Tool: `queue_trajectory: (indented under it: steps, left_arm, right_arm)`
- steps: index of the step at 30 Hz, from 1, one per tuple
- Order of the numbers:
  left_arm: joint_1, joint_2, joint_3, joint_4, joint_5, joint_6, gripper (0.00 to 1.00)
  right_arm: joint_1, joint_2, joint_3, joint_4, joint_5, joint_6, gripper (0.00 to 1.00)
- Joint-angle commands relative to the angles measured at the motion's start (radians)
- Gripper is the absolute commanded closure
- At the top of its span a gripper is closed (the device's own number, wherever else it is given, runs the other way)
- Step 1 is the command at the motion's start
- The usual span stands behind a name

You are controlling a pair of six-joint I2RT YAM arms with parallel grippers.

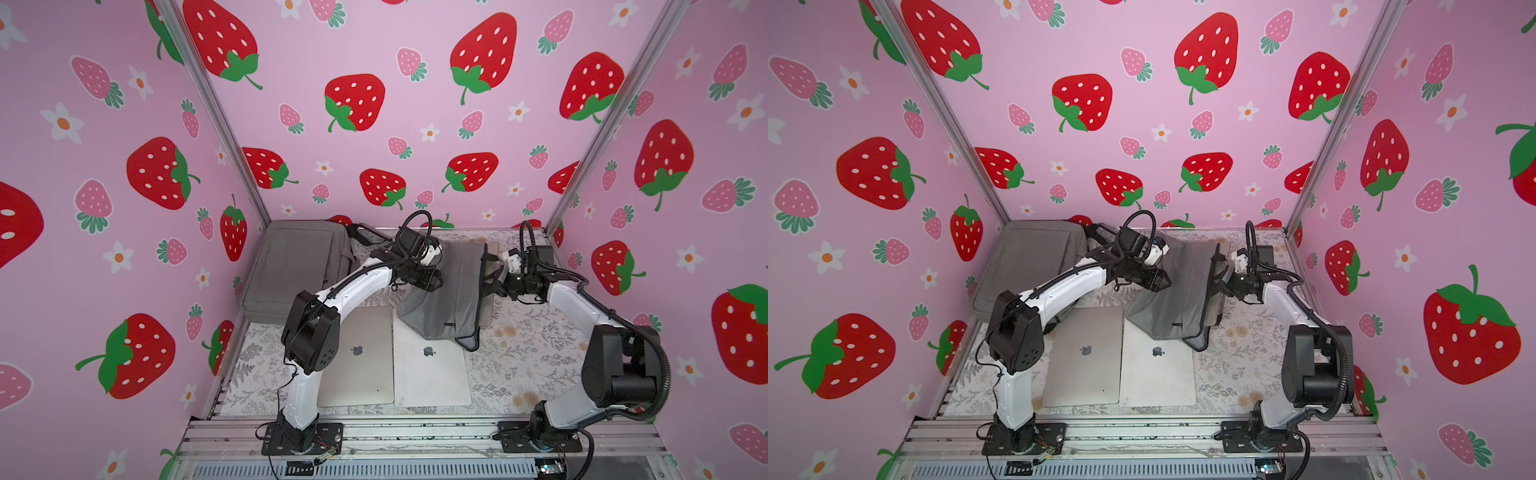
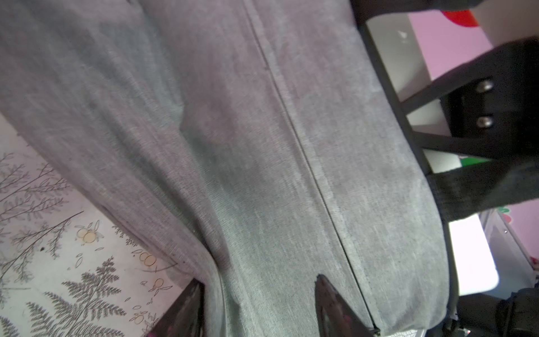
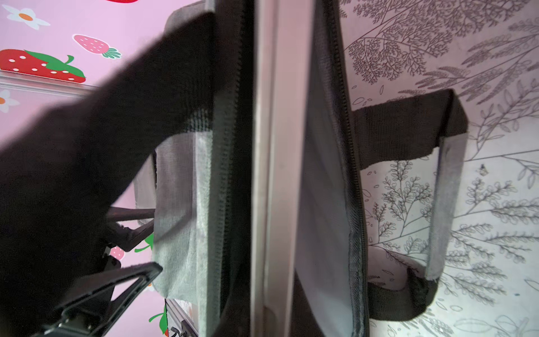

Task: Open the zippered laptop bag and take out the laptop
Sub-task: Take out the laptop from the zippered laptop bag.

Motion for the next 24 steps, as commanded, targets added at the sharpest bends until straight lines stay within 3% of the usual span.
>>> queue_trajectory:
  steps: [1, 7, 11, 16, 20, 24]
  left_arm:
    - [-0.083, -0.006, 0.103, 0.107, 0.146, 0.046, 0.36]
    - [-0.094, -0.056, 0.097, 0.065, 0.090, 0.064, 0.33]
    - [-0.085, -0.146, 0.042, 0.036, -0.051, 0.117, 0.22]
    - [-0.031, -0.195, 0.004, -0.027, -0.133, 0.118, 0.19]
    - [-0.022, -0.241, -0.051, 0.067, -0.010, 0.097, 0.18]
    - [-0.098, -0.215, -0.022, 0.102, 0.011, 0.140, 0.16]
  right_arm:
    - [0.053, 0.021, 0.020, 0.038, 0.035, -0.054, 1.00]
    - [0.050, 0.019, -0.003, 0.033, 0.061, -0.056, 1.00]
    - [0.050, 0.019, -0.016, 0.036, 0.066, -0.055, 1.00]
    - [0.045, 0.006, -0.028, 0.033, 0.068, -0.058, 1.00]
    - [0.048, -0.001, -0.029, 0.034, 0.062, -0.049, 1.00]
    - [0.048, -0.009, -0.030, 0.033, 0.054, -0.043, 1.00]
